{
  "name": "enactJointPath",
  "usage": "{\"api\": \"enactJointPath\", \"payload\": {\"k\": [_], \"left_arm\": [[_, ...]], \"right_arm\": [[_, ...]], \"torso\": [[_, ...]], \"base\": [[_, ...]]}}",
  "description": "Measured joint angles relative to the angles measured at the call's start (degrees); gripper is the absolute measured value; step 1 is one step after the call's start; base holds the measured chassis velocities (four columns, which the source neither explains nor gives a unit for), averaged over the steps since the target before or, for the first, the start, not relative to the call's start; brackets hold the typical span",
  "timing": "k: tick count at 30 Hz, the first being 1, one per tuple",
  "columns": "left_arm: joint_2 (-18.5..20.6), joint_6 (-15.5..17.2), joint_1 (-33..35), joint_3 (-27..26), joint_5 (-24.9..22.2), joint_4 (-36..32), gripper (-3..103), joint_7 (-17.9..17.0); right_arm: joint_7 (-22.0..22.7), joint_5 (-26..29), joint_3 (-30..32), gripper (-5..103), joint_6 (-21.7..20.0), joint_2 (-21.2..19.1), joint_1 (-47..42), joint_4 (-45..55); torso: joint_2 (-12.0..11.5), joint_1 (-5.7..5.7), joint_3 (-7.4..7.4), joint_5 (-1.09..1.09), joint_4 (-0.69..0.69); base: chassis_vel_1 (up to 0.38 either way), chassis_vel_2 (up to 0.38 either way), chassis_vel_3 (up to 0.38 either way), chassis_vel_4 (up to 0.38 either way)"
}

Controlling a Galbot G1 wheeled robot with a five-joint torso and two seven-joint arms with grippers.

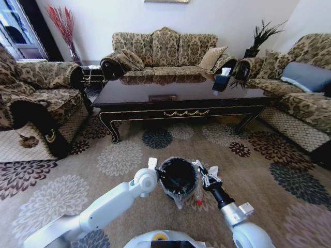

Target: Move to the front of the table and pick up the trash from the floor, then place it into the trash bin.

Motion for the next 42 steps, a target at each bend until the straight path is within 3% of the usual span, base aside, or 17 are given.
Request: {"api": "enactJointPath", "payload": {"k": [7,14,16,20,22,26,28,34,42], "left_arm": [[-0.58,-0.12,-0.86,1.25,-0.17,0.34,0,-0.54],[-1.6,-0.24,-0.24,1.36,-0.08,0.36,0,-1.13],[-1.65,-0.24,-0.14,1.4,-0.04,0.36,0,-1.16],[-1.3,-0.24,0.28,1.37,0.12,0.12,0,-1.23],[-1.08,-0.24,0.43,1.26,0.18,-0.02,0,-1.23],[0.06,-0.24,1.35,0.57,0.62,-0.6,0,-1.14],[0.39,-0.24,1.66,0.35,0.78,-0.69,0,-1.02],[2.1,-0.24,3.39,-2.44,1.07,-1.21,0,-0.41],[4.9,-0.12,5.97,-7.8,1.08,-1.74,0,0.65]], "right_arm": [[-1.48,-1.78,0.43,0,0.51,-0.16,-0.75,0.04],[-3.5,-2.66,0.12,32,0.63,0.48,-1.16,-0.22],[-3.64,-2.7,0.08,32,0.63,0.44,-1.21,-0.22],[-3.88,-3.13,0.02,53,0.67,0.55,-1.64,-0.22],[-3.89,-3.26,-0.07,53,0.69,0.67,-1.71,-0.25],[-3.8,-3.58,-0.39,76,0.76,1.23,-1.69,-0.43],[-3.68,-3.5,-0.39,81,0.76,1.3,-1.55,-0.48],[-0.28,0.88,0.62,99,-0.32,0.5,0.94,-0.76],[6.32,9.08,3.42,100,-3.49,-1.97,8.22,-5.82]], "torso": [[0.01,0.0,0.0,0.0,0.02],[0.01,0.0,0.0,0.0,0.0],[0.01,0.0,0.0,0.0,0.0],[0.02,0.0,0.0,0.0,0.0],[0.01,0.0,0.0,0.0,0.0],[0.01,0.0,0.0,0.0,0.0],[0.02,0.0,0.0,0.0,0.01],[0.02,0.0,0.0,-0.01,0.0],[0.02,0.0,0.0,0.0,0.01]], "base": [[0.0,0.0,0.0,0.0],[0.0,0.0,0.0,0.0],[0.0,0.0,0.0,0.0],[0.0,0.0,0.0,0.0],[0.0,0.0,0.0,0.0],[0.0,0.0,0.0,0.0],[0.0,0.0,0.0,0.0],[0.0,0.0,0.0,0.0],[0.0,0.0,0.0,0.0]]}}
